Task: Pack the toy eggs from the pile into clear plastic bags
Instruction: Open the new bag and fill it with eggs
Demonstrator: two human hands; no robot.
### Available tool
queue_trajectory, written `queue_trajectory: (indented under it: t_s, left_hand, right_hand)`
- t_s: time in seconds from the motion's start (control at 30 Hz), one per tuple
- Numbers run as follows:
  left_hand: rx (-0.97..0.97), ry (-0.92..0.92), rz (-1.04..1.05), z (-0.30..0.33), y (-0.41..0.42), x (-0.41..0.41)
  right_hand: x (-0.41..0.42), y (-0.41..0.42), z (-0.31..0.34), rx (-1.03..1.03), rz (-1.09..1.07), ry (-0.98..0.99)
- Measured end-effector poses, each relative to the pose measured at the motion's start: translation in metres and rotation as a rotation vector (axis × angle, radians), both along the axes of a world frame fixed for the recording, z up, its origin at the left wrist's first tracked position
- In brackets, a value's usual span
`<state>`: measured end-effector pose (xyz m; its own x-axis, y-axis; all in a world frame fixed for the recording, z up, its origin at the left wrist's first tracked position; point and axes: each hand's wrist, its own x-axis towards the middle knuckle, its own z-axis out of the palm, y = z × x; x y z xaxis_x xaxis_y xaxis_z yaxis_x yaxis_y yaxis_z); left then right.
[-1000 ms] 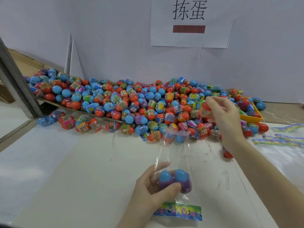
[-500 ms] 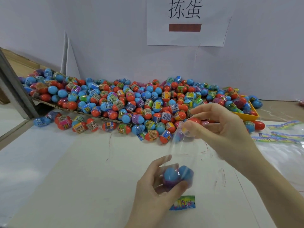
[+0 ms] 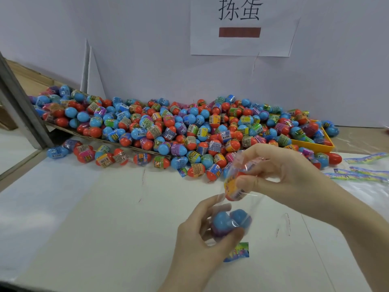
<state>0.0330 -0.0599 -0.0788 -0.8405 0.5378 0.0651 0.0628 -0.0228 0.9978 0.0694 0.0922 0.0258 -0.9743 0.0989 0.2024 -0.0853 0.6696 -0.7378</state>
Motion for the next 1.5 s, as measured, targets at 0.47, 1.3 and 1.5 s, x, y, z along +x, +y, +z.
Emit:
queue_trajectory:
  t_s: [0.47, 1.3, 1.5]
  left_hand:
    - [0.108, -0.339, -0.146, 0.006, 0.005, 0.004]
    - [0.104, -0.250, -0.074, 0.001, -0.009, -0.012]
    - [0.077, -0.216, -0.023, -0.004, -0.010, -0.016]
  right_hand:
    - [0.003, -0.001, -0.001, 0.150, 0.170, -0.334]
    - [-0.070, 0.072, -0.089, 0.385, -0.447, -0.129]
    - [-0.059, 0.075, -0.104, 0.901, -0.422, -0.083]
